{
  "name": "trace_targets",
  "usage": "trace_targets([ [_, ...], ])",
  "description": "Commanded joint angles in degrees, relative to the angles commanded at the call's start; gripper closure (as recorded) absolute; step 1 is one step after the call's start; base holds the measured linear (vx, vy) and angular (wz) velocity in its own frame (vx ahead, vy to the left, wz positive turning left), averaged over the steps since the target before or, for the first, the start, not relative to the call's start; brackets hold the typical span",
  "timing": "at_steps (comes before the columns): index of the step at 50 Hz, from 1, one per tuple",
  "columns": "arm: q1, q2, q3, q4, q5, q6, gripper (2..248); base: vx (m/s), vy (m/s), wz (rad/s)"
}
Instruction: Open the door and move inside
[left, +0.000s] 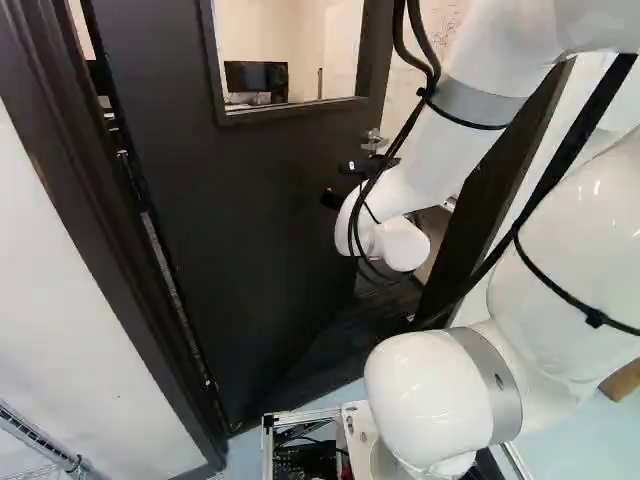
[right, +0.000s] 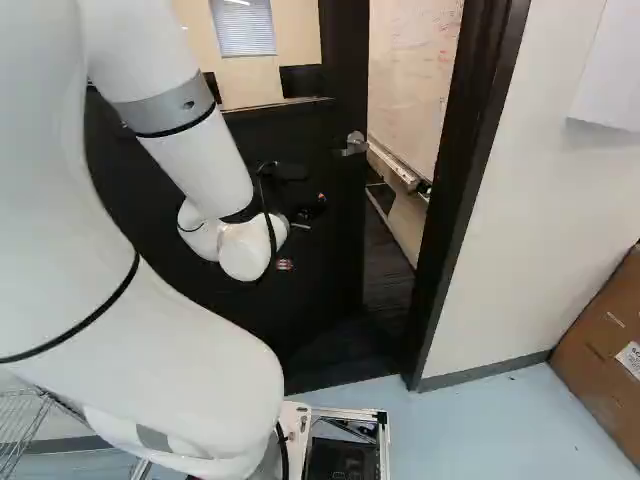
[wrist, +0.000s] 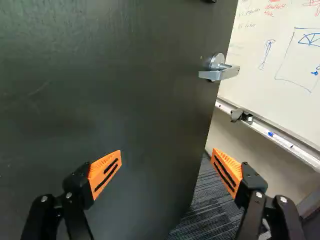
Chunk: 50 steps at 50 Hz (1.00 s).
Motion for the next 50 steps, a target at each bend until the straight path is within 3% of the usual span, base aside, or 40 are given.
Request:
trace_targets([
  [50,0.00,-0.01,-0.01,0.04,0.00,0.00,3,0.006,0.000,0.000],
])
